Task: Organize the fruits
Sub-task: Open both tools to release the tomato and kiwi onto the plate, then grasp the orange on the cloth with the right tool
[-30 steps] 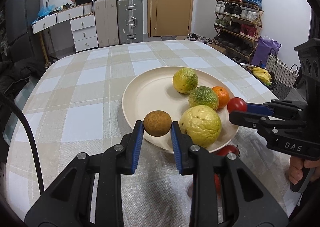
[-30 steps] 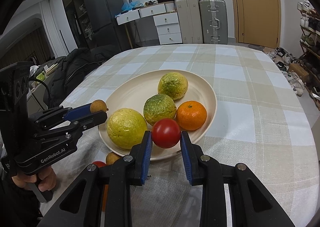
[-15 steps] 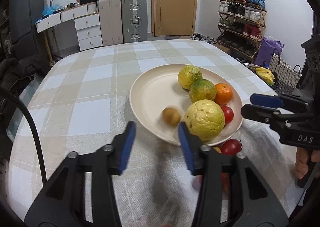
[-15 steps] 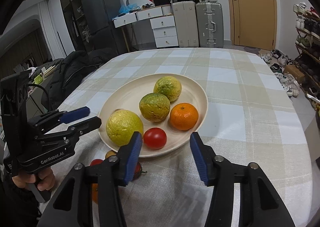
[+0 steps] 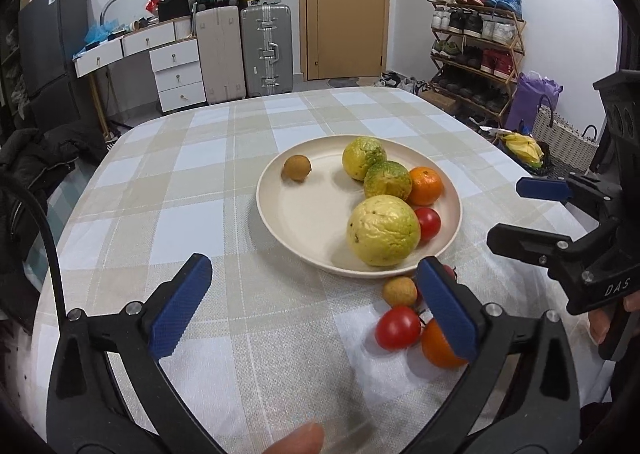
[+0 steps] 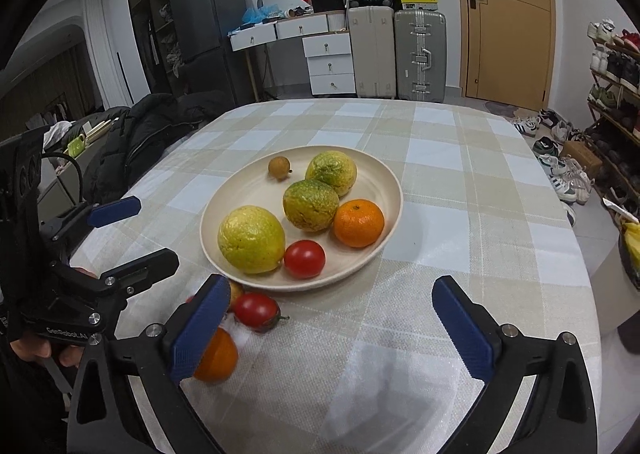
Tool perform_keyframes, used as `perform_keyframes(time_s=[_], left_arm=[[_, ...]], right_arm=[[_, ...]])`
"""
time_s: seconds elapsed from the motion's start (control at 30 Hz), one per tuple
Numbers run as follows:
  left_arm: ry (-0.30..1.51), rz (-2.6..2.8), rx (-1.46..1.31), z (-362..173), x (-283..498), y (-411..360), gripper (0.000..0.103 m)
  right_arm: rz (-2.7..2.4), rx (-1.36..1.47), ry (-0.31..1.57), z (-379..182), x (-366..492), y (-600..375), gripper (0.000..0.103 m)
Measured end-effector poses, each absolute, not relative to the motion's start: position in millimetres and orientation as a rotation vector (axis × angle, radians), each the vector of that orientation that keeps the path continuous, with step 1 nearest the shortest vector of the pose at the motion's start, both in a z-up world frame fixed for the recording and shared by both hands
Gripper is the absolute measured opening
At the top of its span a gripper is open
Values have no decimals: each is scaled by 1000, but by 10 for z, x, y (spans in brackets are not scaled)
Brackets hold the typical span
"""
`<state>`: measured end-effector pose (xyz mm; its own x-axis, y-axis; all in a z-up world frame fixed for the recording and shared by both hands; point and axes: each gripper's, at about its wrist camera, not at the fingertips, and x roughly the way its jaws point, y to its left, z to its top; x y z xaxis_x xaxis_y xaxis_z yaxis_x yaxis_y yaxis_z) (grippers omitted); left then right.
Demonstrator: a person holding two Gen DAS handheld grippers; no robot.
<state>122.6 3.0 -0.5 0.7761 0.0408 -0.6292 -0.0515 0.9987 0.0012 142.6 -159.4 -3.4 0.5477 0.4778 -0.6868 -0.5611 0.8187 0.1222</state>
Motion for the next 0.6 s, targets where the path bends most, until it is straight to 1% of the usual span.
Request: perform_keyframes(time_s=[0.27,0.6], left_arm=[[718,41,0,-76,1130,-18,102],[758,45,-9,-186,1032,17,102]], right_arm=[[621,-138,834,-124,1405,-1638,103],[680,-207,827,-69,1235,-1486,103]])
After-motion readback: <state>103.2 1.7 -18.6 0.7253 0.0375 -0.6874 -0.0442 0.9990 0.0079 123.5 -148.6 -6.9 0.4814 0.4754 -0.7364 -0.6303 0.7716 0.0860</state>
